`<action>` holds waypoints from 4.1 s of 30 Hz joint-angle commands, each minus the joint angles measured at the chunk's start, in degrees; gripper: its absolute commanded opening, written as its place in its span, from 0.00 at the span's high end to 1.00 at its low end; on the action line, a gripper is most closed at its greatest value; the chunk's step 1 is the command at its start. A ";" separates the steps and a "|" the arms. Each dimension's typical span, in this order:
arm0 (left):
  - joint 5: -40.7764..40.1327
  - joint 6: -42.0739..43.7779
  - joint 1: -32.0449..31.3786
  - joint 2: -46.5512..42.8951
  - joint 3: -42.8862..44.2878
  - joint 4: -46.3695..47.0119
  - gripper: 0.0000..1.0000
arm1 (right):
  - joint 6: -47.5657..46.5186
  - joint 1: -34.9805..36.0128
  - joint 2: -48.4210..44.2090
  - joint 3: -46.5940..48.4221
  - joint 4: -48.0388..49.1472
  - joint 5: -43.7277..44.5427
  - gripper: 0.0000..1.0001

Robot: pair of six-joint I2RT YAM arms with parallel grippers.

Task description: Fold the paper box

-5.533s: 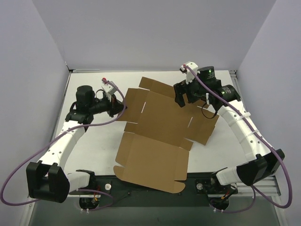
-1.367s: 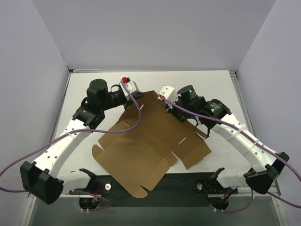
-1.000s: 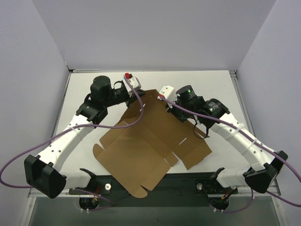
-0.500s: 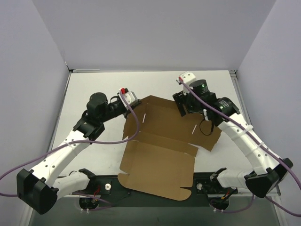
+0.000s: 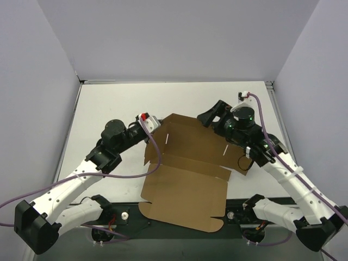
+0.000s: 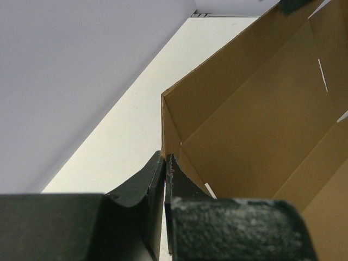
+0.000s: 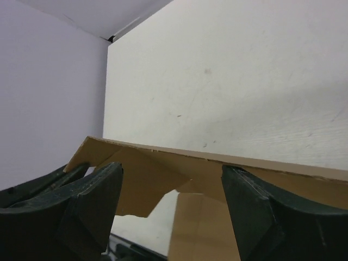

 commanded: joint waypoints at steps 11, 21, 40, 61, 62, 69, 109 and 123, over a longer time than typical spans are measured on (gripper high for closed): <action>-5.88 4.99 -5.54 -3.36 -3.08 3.86 1.00 | 34.55 0.16 0.74 -13.58 20.14 0.55 0.26; -6.41 6.31 -6.95 -3.80 -3.35 3.68 1.00 | 38.50 -0.10 -3.31 -16.66 19.27 6.81 0.27; -12.56 18.61 -16.26 -6.96 -7.30 2.72 1.00 | 38.59 -4.40 2.75 -16.22 18.92 -5.40 0.49; -23.11 16.79 -21.72 -8.36 -7.13 0.10 0.26 | 36.92 -8.89 2.75 -16.75 18.65 -11.47 0.91; -23.46 15.38 -21.45 -8.72 -6.26 -1.14 0.23 | 37.19 -8.97 2.67 -17.01 19.00 -11.56 0.91; -18.72 -0.34 -12.15 -12.50 -6.86 -7.12 0.16 | 38.51 -10.29 2.58 -19.21 22.34 -13.40 0.95; -1.40 -40.35 -3.34 8.68 13.97 -9.86 0.28 | 23.74 -11.35 -3.05 -18.24 15.67 -3.04 1.00; -1.05 -43.52 -5.71 12.72 11.07 -5.20 0.29 | 22.51 -10.91 -2.87 -18.42 15.40 -1.80 1.00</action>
